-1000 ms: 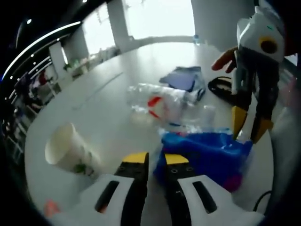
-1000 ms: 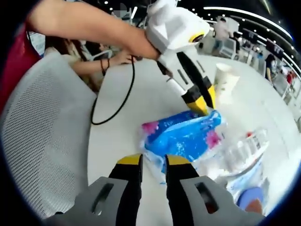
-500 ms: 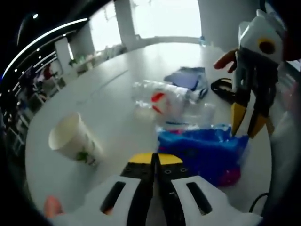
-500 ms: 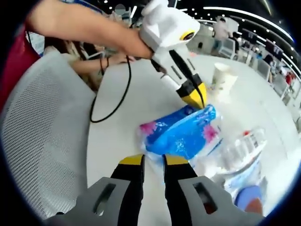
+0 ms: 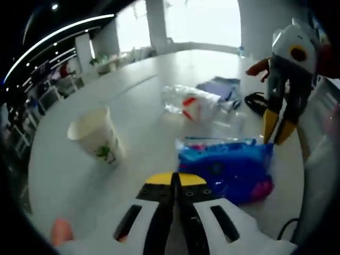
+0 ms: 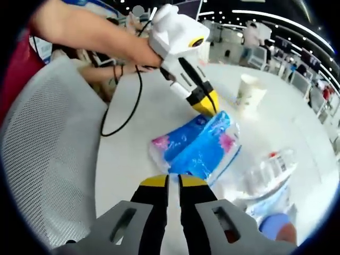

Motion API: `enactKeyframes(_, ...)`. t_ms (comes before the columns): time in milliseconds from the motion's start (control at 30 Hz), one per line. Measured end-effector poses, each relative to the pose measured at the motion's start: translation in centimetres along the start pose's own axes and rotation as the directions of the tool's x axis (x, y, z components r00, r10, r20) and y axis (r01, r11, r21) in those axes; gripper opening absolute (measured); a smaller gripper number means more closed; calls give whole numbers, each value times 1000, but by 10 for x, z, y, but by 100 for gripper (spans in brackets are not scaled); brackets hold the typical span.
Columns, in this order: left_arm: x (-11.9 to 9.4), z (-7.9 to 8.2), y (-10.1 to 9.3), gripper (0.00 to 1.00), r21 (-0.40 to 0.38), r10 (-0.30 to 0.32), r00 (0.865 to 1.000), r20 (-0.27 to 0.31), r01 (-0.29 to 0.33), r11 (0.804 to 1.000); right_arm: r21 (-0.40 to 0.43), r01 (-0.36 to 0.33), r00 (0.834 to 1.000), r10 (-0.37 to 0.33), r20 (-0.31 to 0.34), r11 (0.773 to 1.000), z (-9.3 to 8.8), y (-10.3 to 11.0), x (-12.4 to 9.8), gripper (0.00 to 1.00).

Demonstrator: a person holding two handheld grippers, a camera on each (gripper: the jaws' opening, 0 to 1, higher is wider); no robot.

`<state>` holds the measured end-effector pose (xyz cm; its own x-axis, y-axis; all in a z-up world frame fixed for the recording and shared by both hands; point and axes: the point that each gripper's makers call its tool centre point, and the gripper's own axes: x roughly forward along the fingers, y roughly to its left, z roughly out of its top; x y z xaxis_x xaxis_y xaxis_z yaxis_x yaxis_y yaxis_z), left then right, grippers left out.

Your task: Arrange the tabletop items into an orderly group along one side of the table until the central work area is clear of visible clutter.

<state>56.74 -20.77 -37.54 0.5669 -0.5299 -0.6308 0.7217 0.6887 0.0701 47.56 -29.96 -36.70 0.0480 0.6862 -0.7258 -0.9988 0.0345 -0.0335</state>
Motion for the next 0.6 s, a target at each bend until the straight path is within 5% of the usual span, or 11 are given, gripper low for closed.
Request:
enactKeyframes(300, -8, -2, -1, 0, -21, 11, 1000, 4, -11, 1000, -27, -9, 1000, 9, 6, 1000, 3, 2, -7, 2)
enactKeyframes(600, -28, 27, -2, 0, -23, 29, 997, 66, -27, 999, -29, 27, 998, -25, 50, 999, 11, -3, -32, 2)
